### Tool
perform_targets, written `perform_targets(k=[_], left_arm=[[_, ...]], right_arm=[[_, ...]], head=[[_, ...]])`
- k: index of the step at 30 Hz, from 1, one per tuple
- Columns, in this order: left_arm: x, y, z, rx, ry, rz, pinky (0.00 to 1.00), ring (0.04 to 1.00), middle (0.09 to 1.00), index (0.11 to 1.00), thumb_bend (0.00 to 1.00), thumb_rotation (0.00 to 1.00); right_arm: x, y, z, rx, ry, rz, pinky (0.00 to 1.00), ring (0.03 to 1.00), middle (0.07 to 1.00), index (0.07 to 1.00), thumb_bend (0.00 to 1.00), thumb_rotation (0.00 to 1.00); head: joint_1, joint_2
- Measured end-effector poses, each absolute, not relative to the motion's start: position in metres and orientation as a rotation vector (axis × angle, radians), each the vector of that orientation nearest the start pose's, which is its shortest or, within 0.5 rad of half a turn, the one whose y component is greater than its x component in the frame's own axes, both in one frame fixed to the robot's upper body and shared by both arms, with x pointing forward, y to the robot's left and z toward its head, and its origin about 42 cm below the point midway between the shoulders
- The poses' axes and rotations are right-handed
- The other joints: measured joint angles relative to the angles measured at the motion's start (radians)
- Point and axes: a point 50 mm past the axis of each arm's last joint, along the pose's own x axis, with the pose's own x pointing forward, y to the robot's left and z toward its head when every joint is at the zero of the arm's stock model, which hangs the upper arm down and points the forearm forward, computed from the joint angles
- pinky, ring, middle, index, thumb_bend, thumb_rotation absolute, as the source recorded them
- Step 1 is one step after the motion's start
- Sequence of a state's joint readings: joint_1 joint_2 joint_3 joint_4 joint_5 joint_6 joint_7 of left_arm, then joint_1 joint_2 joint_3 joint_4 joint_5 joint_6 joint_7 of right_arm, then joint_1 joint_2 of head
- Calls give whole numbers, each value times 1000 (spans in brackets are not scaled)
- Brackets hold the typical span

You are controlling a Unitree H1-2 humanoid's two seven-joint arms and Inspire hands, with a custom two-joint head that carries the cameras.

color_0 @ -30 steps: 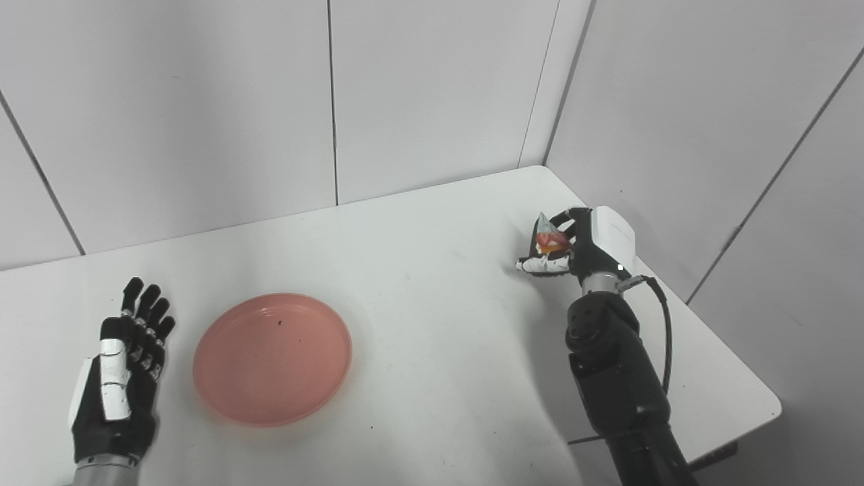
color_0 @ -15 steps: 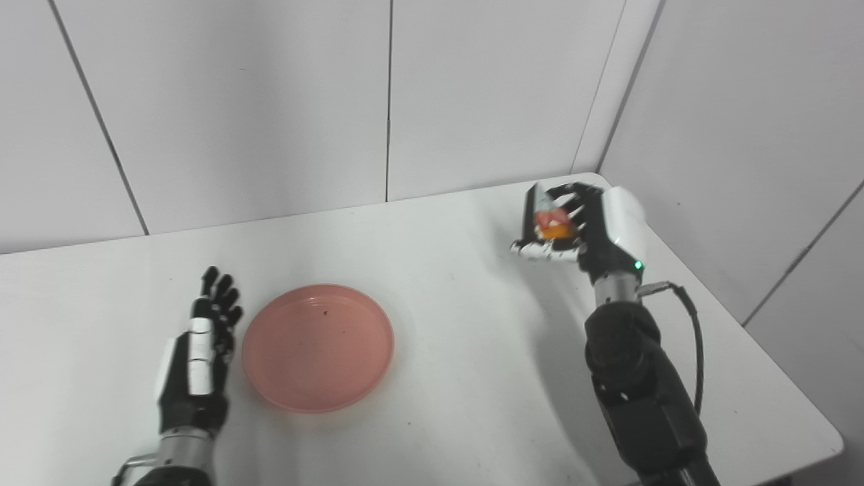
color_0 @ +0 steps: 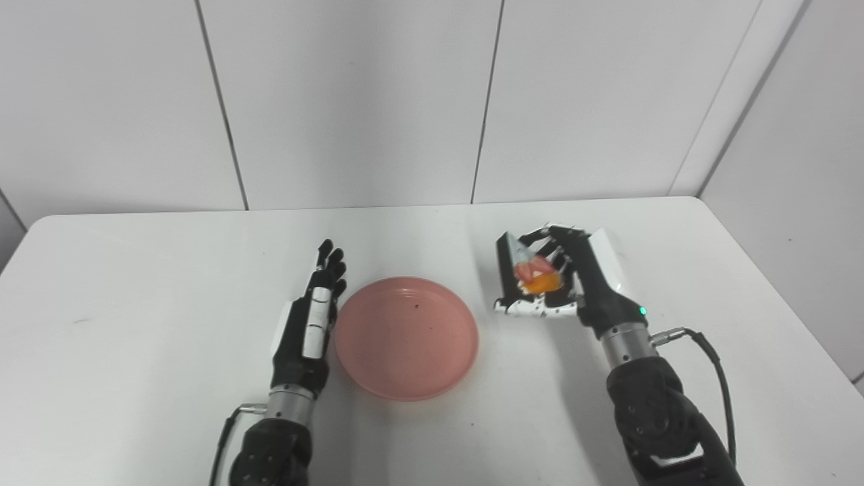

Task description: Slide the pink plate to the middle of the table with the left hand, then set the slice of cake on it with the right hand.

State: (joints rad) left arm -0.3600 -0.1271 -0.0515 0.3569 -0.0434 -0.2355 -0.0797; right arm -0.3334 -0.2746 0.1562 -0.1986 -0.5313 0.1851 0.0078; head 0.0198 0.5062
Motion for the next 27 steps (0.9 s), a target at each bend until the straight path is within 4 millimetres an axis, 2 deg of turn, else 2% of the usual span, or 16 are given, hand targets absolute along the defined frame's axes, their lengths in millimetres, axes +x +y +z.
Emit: perform_targets(k=[3, 8, 10, 12, 13, 20, 27], left_arm=[[385, 105, 135, -135, -228, -246, 1000, 1000, 1000, 1000, 640, 1000], [384, 99, 135, -138, -227, -242, 1000, 1000, 1000, 1000, 653, 1000], [384, 97, 135, -145, -227, -240, 1000, 1000, 1000, 1000, 656, 1000], [384, 95, 135, -148, -226, -240, 1000, 1000, 1000, 1000, 667, 1000], [384, 94, 135, -148, -225, -241, 1000, 1000, 1000, 1000, 668, 1000], [385, 90, 135, -145, -222, -247, 1000, 1000, 999, 1000, 664, 1000], [388, 87, 135, -135, -222, -243, 1000, 1000, 999, 1000, 669, 1000]], right_arm=[[360, -200, 250, -794, -428, 102, 148, 226, 396, 492, 515, 0], [373, -180, 257, -795, -461, 168, 152, 215, 383, 488, 514, 0], [378, -175, 250, -798, -446, 193, 181, 256, 400, 489, 517, 0], [380, -170, 242, -804, -428, 224, 222, 347, 463, 506, 511, 0], [381, -167, 238, -805, -422, 239, 237, 362, 474, 509, 511, 0], [401, -164, 196, -864, -370, 295, 222, 353, 454, 518, 507, 0], [413, -160, 183, -949, -354, 309, 245, 358, 456, 523, 507, 0]], head=[[17, 6], [42, 15], [45, 15], [54, 17], [57, 15], [63, 12], [57, 6]])
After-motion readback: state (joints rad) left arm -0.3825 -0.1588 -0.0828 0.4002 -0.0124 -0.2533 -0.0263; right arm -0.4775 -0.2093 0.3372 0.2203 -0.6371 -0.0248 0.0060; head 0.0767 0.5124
